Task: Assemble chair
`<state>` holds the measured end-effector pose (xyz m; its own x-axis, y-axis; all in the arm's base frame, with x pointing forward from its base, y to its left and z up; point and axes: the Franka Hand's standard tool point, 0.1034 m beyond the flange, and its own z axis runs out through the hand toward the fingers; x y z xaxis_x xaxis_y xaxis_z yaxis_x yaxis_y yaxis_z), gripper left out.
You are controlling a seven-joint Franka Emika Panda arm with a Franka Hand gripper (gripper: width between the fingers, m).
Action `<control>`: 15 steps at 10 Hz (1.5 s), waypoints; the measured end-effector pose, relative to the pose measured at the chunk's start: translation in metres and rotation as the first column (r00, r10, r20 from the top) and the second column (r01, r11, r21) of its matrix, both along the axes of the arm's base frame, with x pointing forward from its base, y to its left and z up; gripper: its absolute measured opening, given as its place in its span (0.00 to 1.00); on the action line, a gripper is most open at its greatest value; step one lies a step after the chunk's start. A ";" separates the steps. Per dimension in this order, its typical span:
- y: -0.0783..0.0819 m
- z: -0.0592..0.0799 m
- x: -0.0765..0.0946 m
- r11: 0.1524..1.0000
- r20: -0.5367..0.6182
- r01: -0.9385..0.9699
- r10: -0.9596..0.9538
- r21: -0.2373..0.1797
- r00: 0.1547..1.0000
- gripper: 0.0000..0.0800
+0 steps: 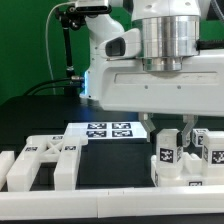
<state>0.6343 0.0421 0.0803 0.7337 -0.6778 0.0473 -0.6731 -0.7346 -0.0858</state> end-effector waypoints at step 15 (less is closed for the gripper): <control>0.014 -0.014 0.000 0.965 -0.043 0.257 -0.255 0.056 0.966 0.80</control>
Offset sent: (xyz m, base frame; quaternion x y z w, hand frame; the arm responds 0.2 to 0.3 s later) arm 0.0124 0.0015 -0.0050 0.0217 -0.0228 0.3689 0.9289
